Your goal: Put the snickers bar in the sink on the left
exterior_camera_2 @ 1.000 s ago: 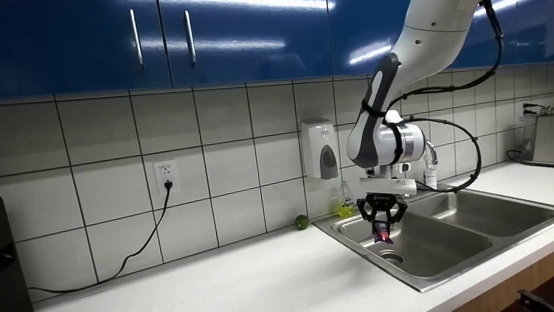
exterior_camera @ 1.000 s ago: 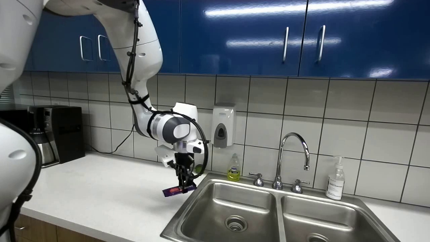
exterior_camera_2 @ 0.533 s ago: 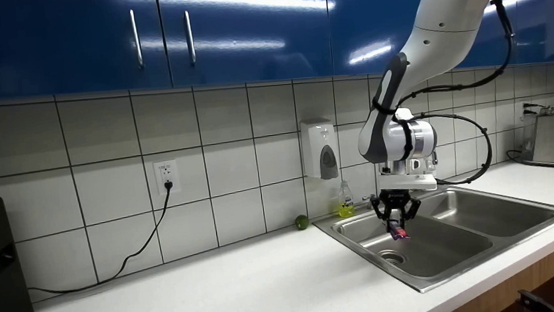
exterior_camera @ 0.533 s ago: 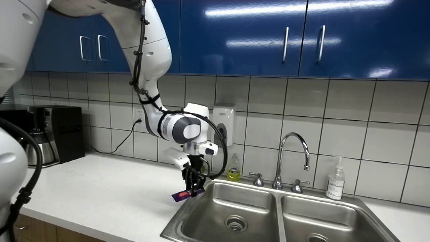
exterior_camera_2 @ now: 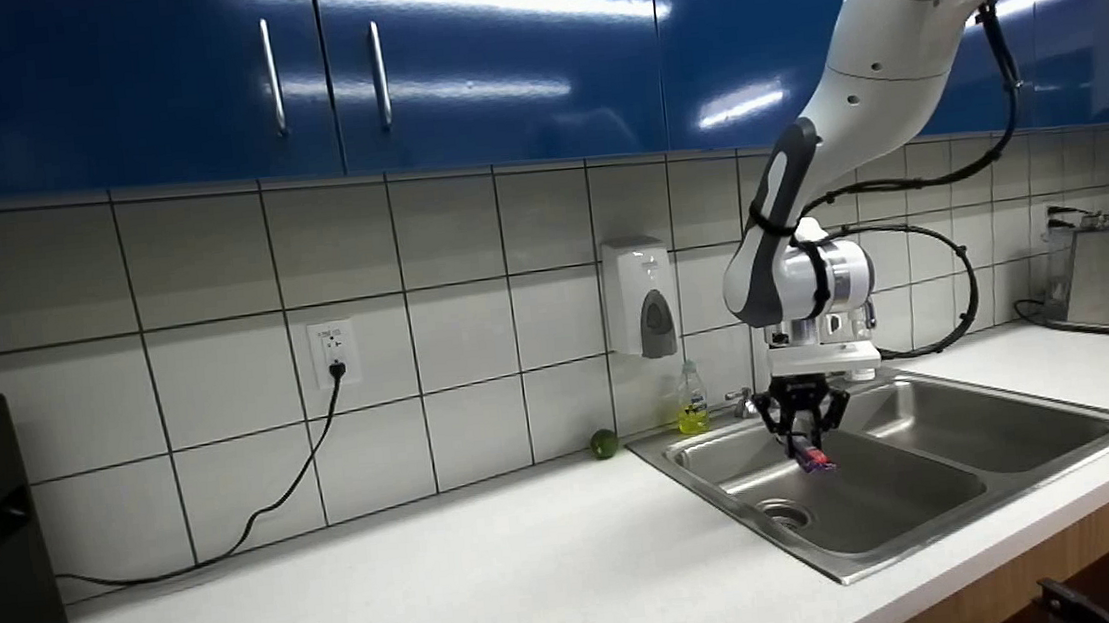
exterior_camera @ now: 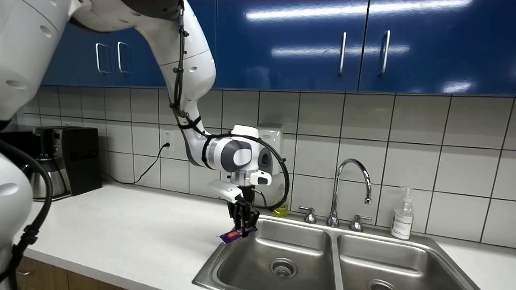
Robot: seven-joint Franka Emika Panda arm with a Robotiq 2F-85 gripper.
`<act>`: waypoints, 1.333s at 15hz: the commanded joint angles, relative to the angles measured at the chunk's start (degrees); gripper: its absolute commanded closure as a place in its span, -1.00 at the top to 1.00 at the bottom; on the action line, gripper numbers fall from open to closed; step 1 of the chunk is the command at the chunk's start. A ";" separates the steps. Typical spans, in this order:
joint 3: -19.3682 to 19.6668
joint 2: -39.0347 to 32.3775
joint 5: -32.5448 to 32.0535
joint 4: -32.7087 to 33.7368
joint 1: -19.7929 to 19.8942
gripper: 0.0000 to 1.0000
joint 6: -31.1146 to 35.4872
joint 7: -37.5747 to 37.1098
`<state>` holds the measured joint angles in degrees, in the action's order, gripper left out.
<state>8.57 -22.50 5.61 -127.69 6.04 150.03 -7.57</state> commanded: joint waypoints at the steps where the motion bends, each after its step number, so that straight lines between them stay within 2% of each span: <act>1: 0.65 -3.38 -1.71 4.56 0.77 -0.72 -1.57 0.52; 20: 1.40 -27.41 -1.53 25.29 1.78 -0.72 1.14 0.01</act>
<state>10.41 -46.10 4.81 -106.35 6.95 150.54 -7.56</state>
